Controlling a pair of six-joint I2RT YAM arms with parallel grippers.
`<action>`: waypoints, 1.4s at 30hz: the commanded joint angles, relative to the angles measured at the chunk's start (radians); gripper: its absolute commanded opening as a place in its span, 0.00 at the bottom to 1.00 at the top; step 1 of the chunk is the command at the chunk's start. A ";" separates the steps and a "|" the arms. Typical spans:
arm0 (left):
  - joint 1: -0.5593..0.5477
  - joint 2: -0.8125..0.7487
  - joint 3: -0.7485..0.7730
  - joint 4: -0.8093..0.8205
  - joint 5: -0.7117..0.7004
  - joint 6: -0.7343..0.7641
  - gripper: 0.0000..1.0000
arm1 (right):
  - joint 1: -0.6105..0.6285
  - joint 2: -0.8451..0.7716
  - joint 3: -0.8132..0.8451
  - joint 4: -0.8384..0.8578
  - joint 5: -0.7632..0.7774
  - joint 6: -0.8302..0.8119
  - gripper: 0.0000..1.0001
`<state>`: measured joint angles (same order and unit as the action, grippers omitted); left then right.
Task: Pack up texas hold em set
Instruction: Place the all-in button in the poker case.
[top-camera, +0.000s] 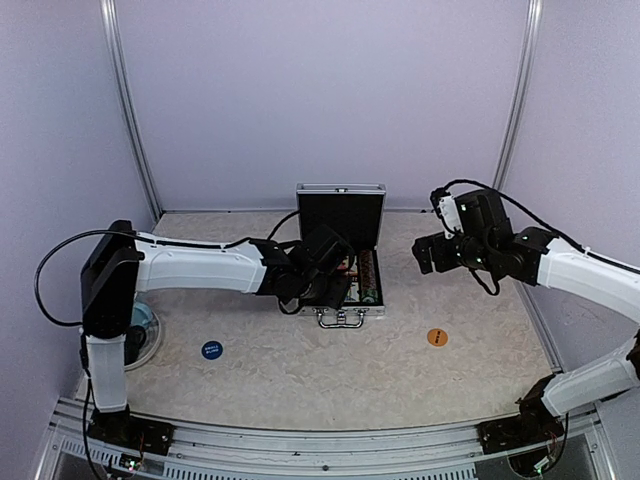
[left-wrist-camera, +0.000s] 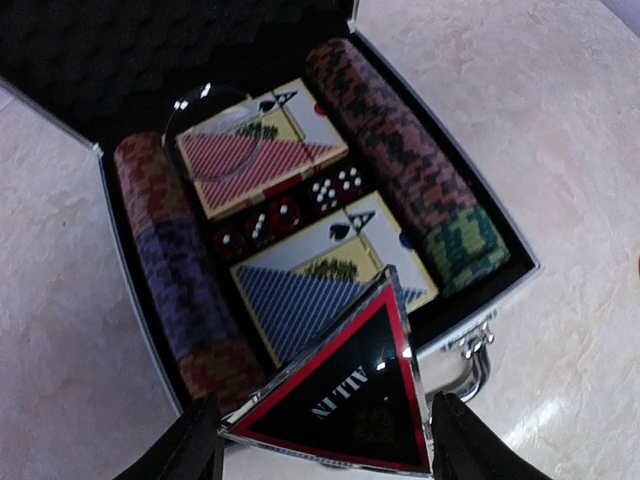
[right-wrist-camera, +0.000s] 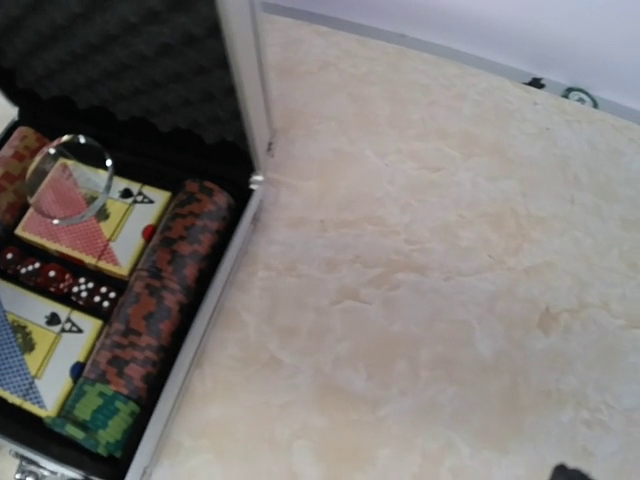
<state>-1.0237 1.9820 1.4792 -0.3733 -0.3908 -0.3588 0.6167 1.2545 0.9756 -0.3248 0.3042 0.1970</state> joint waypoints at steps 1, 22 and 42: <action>0.021 0.096 0.142 0.056 0.064 0.110 0.55 | -0.022 -0.042 -0.016 -0.026 0.018 0.011 0.99; 0.154 0.389 0.409 0.118 0.040 0.190 0.62 | -0.028 -0.109 -0.058 -0.056 0.000 0.054 0.99; 0.156 0.353 0.360 0.245 0.044 0.174 0.99 | -0.028 -0.037 -0.092 -0.116 -0.099 0.129 0.99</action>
<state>-0.8658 2.3802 1.8759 -0.1818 -0.3489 -0.1581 0.5995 1.1648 0.9085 -0.3927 0.2512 0.2867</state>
